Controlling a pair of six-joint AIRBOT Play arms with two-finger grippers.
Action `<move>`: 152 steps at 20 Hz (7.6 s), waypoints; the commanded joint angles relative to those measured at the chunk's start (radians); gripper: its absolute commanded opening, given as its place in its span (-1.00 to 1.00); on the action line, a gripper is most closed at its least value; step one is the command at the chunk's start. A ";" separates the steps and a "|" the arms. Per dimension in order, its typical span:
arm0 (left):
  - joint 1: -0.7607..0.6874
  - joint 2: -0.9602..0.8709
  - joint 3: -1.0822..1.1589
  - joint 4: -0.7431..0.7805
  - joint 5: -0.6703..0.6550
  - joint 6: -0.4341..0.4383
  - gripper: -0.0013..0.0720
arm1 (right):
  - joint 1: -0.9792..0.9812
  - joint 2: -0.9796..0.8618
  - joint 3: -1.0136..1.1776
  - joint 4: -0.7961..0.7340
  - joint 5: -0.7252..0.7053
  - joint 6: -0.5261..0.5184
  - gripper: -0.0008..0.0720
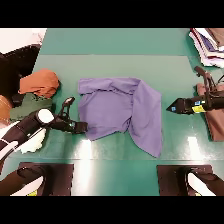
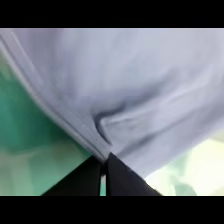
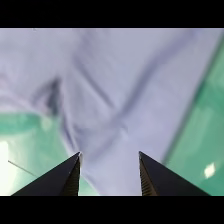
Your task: Fold the shirts.
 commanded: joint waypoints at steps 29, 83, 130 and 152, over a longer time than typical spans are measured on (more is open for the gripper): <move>0.084 0.052 0.209 0.156 -0.145 0.006 -0.90 | 0.261 0.100 -0.444 0.012 -0.211 0.239 -0.95; 0.299 -0.576 0.886 0.307 -0.227 0.111 -0.90 | -0.080 -0.665 0.589 -0.307 -0.108 0.044 -0.95; 0.393 0.170 -0.043 0.034 -0.230 0.060 -0.90 | -0.431 -0.058 -0.443 -0.113 -0.092 -0.017 0.39; 0.393 0.457 0.108 0.127 -0.615 -0.011 -0.91 | -0.285 0.278 -0.248 -0.330 0.164 0.003 -0.95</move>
